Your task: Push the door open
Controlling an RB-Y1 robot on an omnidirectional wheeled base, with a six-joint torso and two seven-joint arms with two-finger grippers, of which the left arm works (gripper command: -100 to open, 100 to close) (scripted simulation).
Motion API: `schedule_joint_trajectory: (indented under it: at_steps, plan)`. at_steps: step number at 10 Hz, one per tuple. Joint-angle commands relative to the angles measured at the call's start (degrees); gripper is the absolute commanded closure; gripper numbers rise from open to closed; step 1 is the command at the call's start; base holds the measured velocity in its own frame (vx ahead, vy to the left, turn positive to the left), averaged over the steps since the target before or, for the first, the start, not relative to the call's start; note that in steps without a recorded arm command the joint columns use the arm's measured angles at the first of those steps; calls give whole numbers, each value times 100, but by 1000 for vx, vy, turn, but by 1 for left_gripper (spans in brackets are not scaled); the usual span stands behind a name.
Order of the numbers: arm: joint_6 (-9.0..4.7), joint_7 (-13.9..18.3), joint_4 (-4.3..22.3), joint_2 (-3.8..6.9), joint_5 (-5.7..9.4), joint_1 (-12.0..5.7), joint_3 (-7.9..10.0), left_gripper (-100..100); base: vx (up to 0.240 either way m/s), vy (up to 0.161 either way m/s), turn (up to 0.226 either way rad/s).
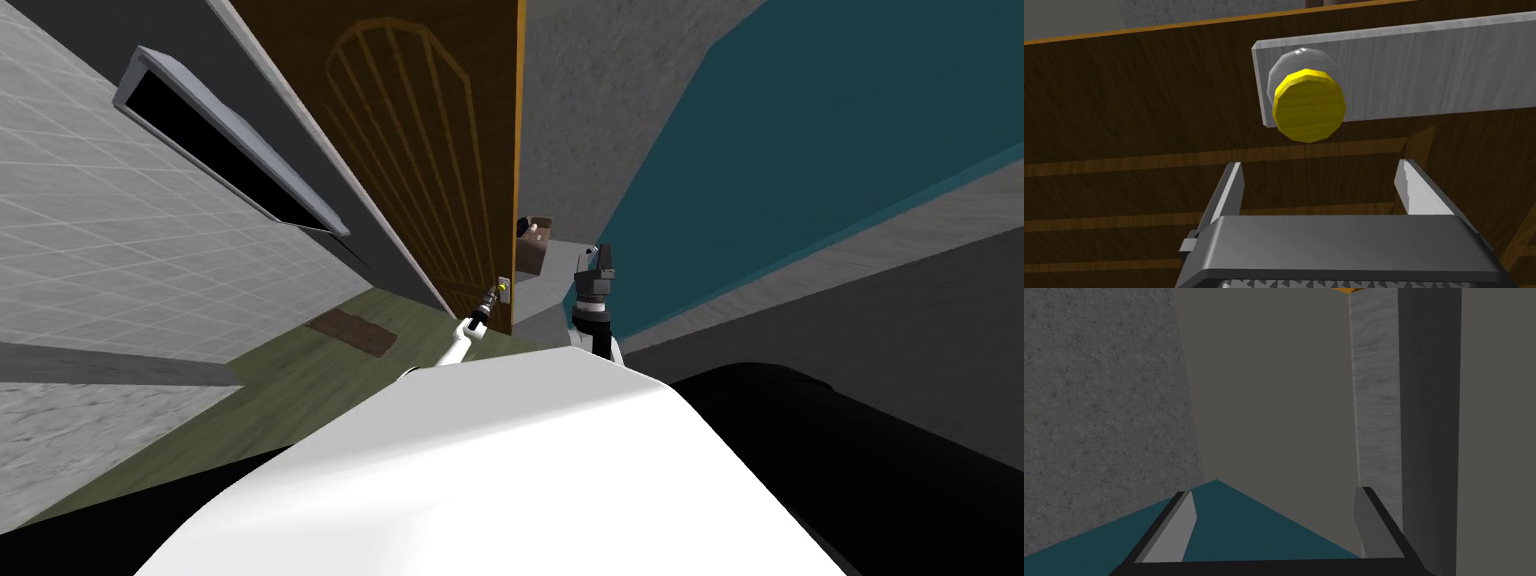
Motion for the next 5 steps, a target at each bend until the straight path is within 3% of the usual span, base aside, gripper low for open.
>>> schedule_joint_trajectory:
  at_steps: [1, 3, 4, 5]
  plan:
    - [-16, -18, 38, -94, 12, -17, 28, -100, 196, -83, -17]
    - [-19, -29, 54, -298, 24, -26, 50, -100, 157, -70, -25]
    - [20, 5, -84, -188, 12, 54, -2, -100, 58, -34, 0]
    - [20, 5, -84, -188, 12, 54, -2, 100, -5, 4, 5]
